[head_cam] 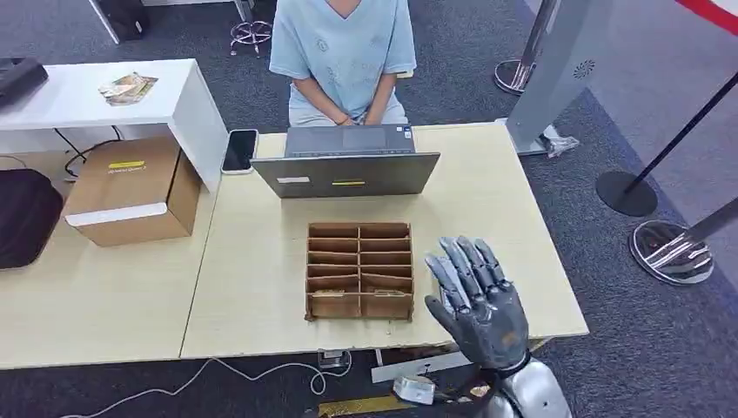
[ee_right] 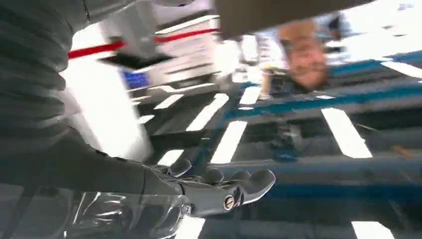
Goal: Pass the card to the sensor for recognition and then transmit it.
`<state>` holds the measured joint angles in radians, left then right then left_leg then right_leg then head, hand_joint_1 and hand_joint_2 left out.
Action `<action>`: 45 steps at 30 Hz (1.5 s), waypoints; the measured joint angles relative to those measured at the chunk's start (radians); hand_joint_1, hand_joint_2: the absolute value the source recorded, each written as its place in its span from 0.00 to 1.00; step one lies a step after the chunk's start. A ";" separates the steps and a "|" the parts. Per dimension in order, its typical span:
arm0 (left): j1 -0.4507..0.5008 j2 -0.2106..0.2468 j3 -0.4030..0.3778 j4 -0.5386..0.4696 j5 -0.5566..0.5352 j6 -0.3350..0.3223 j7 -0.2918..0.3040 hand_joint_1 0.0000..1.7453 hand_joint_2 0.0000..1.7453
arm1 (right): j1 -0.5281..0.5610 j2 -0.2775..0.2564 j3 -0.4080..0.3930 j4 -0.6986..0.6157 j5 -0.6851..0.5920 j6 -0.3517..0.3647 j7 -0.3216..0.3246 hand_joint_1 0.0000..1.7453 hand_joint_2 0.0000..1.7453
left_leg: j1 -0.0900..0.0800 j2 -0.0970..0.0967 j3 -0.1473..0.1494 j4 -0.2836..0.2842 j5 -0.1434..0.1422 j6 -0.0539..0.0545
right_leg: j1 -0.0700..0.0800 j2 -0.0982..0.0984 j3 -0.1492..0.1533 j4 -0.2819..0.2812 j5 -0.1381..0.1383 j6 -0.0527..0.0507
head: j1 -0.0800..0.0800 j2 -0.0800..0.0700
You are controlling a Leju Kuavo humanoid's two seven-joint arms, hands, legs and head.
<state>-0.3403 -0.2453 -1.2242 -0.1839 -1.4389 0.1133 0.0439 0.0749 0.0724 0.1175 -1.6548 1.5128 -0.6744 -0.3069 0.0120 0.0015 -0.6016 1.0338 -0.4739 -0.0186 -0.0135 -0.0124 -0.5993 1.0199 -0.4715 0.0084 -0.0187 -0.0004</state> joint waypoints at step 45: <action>-0.001 -0.002 -0.005 0.000 0.000 0.000 0.049 0.00 0.00 | -0.130 -0.113 0.277 0.148 -0.339 0.156 0.084 0.17 1.00 | -0.001 -0.001 -0.001 0.001 0.003 0.002 | -0.001 0.000 0.000 -0.001 0.003 0.002 | 0.004 0.000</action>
<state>-0.3415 -0.2472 -1.2295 -0.1839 -1.4389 0.1129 0.0927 -0.0547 -0.0409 0.3941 -1.5065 1.1734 -0.5181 -0.2228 0.0112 0.0009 -0.6026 1.0348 -0.4713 -0.0162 -0.0144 -0.0126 -0.5995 1.0186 -0.4685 0.0107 -0.0149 -0.0004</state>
